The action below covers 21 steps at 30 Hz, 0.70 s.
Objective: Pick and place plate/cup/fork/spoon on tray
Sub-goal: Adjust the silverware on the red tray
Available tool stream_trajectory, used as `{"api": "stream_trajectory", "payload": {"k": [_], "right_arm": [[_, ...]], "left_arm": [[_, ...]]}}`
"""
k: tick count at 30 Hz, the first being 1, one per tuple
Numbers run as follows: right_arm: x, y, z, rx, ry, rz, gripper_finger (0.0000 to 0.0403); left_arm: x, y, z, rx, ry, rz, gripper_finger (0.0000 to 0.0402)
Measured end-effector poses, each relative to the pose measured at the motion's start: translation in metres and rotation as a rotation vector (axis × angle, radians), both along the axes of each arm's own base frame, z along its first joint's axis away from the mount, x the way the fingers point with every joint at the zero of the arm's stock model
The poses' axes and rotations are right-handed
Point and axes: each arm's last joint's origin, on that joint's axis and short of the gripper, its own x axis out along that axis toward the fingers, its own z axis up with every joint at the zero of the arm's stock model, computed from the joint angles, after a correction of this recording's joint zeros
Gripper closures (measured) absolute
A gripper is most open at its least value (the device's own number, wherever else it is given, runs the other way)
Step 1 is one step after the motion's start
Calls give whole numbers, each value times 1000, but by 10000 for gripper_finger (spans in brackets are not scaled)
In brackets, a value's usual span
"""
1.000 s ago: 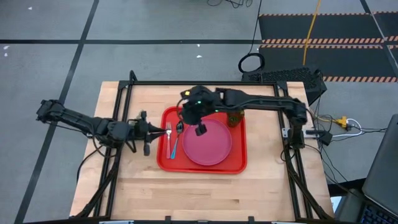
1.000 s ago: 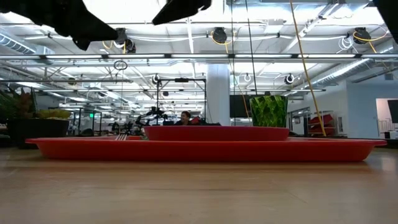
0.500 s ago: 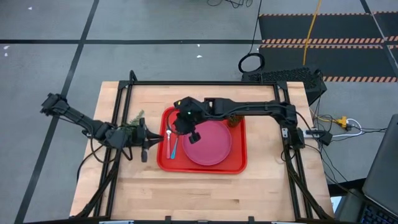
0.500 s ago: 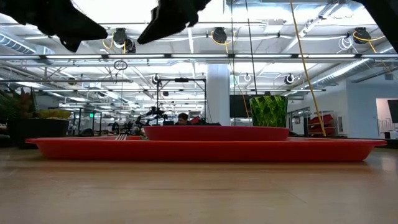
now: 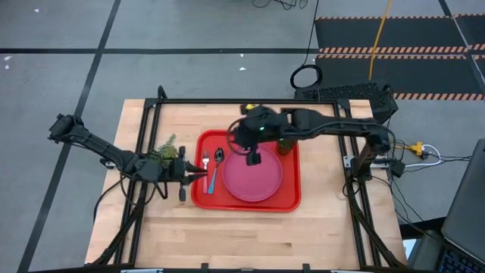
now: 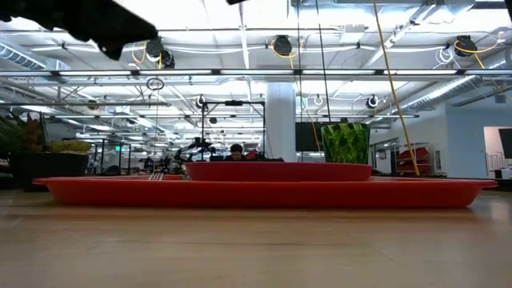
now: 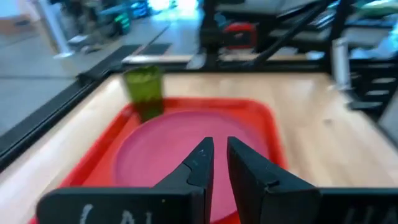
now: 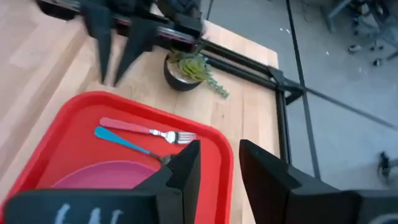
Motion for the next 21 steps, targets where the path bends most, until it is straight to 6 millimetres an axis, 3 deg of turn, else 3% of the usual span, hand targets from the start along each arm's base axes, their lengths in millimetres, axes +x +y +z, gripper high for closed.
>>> {"api": "stream_trajectory", "payload": {"k": [5,13,17,21], "right_arm": [[-31,0,-9,76,27,-63,298],[-98,5,-48,248,121,-270,298],[-133,12,-53,343,138,-340,298],[-153,14,-47,359,92,-332,298]], "left_arm": [[7,0,-3,-39,15,-86,353],[8,0,-31,-79,317,-28,353],[12,-2,-24,-59,495,17,353],[18,-5,-18,-47,600,30,353]]}}
